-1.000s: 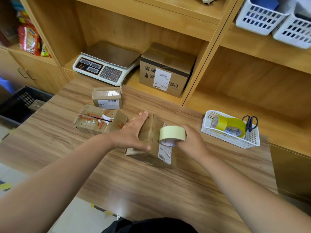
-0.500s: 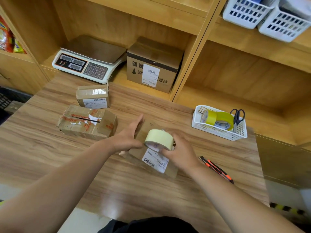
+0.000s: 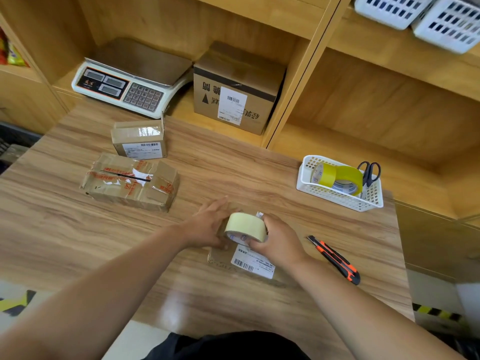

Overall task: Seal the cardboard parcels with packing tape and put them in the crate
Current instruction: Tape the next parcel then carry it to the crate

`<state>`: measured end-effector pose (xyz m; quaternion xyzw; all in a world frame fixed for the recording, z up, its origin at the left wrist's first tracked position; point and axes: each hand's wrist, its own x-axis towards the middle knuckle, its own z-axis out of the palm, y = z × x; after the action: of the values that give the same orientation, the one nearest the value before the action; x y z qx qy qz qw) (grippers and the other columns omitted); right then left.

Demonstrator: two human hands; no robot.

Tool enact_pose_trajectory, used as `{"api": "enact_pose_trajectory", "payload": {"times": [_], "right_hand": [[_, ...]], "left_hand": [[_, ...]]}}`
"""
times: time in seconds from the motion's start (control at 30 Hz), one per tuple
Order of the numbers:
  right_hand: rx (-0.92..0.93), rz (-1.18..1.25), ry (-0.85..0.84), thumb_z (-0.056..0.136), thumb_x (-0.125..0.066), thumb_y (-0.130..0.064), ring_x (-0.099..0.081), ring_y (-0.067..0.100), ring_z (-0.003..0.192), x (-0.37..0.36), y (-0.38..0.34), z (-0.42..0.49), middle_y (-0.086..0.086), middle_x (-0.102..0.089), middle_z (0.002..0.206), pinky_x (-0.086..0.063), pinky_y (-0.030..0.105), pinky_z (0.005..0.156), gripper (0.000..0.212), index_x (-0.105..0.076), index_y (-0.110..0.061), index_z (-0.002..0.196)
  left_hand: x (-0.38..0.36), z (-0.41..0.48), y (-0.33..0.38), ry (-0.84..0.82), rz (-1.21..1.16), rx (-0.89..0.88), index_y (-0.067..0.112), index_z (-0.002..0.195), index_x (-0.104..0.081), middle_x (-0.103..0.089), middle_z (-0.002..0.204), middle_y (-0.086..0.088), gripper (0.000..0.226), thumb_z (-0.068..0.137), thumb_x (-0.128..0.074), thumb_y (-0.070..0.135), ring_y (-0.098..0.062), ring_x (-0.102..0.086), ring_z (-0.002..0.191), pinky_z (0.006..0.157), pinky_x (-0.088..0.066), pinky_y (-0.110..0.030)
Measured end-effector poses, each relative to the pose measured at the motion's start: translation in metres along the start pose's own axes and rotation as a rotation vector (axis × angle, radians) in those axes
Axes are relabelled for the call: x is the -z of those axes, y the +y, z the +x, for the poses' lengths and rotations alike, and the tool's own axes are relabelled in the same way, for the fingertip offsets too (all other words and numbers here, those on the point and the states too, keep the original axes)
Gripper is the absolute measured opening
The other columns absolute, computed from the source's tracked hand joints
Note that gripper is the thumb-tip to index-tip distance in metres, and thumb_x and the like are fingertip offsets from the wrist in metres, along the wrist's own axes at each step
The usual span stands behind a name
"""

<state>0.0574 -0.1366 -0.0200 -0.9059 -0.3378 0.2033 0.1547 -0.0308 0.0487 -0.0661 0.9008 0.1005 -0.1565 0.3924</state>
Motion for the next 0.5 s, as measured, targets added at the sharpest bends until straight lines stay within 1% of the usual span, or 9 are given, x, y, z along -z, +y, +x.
{"api": "enact_pose_trajectory", "payload": {"times": [0.07, 0.13, 0.2, 0.23, 0.27, 0.3, 0.37, 0.43, 0.5], "right_hand": [[0.010, 0.013, -0.005, 0.076, -0.071, -0.043, -0.049, 0.013, 0.093, 0.002, 0.001, 0.002, -0.007, -0.055, 0.099, -0.038, 0.028, 0.071, 0.043, -0.057, -0.016, 0.107], [-0.004, 0.097, -0.030, 0.073, -0.075, -0.034, -0.046, 0.011, 0.090, 0.005, 0.003, 0.005, -0.008, -0.054, 0.095, -0.035, 0.025, 0.067, 0.038, -0.059, -0.014, 0.101], [-0.026, 0.206, -0.077, 0.069, -0.076, -0.026, -0.052, 0.016, 0.089, 0.009, 0.003, 0.008, -0.002, -0.059, 0.095, -0.042, 0.029, 0.070, 0.036, -0.061, -0.012, 0.098], [-0.031, 0.234, -0.103, 0.068, -0.076, -0.024, -0.055, 0.018, 0.086, 0.011, 0.002, 0.007, 0.001, -0.061, 0.093, -0.044, 0.029, 0.069, 0.034, -0.061, -0.011, 0.096], [-0.027, 0.253, -0.125, 0.068, -0.075, -0.022, -0.057, 0.017, 0.079, 0.014, 0.002, 0.007, 0.000, -0.061, 0.088, -0.045, 0.027, 0.064, 0.029, -0.061, -0.012, 0.092], [-0.025, 0.265, -0.141, 0.068, -0.074, -0.021, -0.056, 0.013, 0.072, 0.018, 0.002, 0.006, -0.004, -0.060, 0.081, -0.042, 0.022, 0.057, 0.024, -0.059, -0.017, 0.086], [-0.008, 0.248, -0.156, 0.064, -0.075, -0.027, -0.054, 0.006, 0.065, 0.030, 0.005, 0.004, -0.013, -0.057, 0.071, -0.038, 0.015, 0.052, 0.023, -0.054, -0.030, 0.075], [0.007, 0.189, -0.154, 0.060, -0.078, -0.040, -0.057, 0.007, 0.071, 0.044, 0.013, 0.000, -0.016, -0.060, 0.073, -0.040, 0.018, 0.058, 0.028, -0.054, -0.037, 0.074], [0.013, 0.096, -0.162, 0.058, -0.078, -0.055, -0.057, 0.005, 0.075, 0.058, 0.023, -0.008, -0.017, -0.062, 0.076, -0.039, 0.022, 0.064, 0.034, -0.057, -0.037, 0.079]], "left_hand": [[0.000, 0.000, -0.002, 0.003, -0.029, 0.024, 0.055, 0.139, -0.021, 0.000, 0.159, 0.003, 0.100, 0.065, -0.085, 0.030, -0.023, 0.000, 0.143, 0.116, -0.016, -0.039], [0.001, 0.000, -0.002, -0.006, -0.056, 0.049, 0.057, 0.137, -0.023, -0.001, 0.159, 0.004, 0.098, 0.066, -0.085, 0.028, -0.023, 0.000, 0.143, 0.115, -0.016, -0.040], [0.001, -0.001, -0.001, -0.021, -0.079, 0.067, 0.059, 0.133, -0.024, -0.001, 0.158, 0.005, 0.096, 0.066, -0.085, 0.029, -0.022, 0.001, 0.143, 0.116, -0.017, -0.043], [0.002, -0.001, -0.001, -0.031, -0.087, 0.076, 0.060, 0.132, -0.024, 0.000, 0.158, 0.006, 0.096, 0.066, -0.085, 0.029, -0.022, 0.002, 0.143, 0.116, -0.017, -0.045], [0.002, -0.001, 0.000, -0.042, -0.103, 0.085, 0.060, 0.133, -0.024, 0.001, 0.158, 0.008, 0.096, 0.066, -0.085, 0.029, -0.021, 0.003, 0.143, 0.116, -0.017, -0.046], [0.003, -0.002, 0.001, -0.053, -0.120, 0.091, 0.059, 0.134, -0.024, 0.002, 0.158, 0.008, 0.095, 0.067, -0.084, 0.028, -0.020, 0.004, 0.143, 0.116, -0.016, -0.046], [0.004, -0.002, 0.002, -0.068, -0.119, 0.096, 0.057, 0.137, -0.024, 0.002, 0.158, 0.005, 0.096, 0.068, -0.083, 0.027, -0.020, 0.005, 0.143, 0.115, -0.013, -0.044], [0.004, -0.002, 0.003, -0.075, -0.080, 0.097, 0.053, 0.141, -0.023, 0.002, 0.158, 0.002, 0.097, 0.068, -0.083, 0.028, -0.021, 0.004, 0.143, 0.115, -0.012, -0.043], [0.003, 0.000, 0.004, -0.080, -0.071, 0.102, 0.054, 0.141, -0.021, 0.002, 0.158, 0.003, 0.098, 0.068, -0.083, 0.029, -0.021, 0.003, 0.143, 0.115, -0.012, -0.043]]}}
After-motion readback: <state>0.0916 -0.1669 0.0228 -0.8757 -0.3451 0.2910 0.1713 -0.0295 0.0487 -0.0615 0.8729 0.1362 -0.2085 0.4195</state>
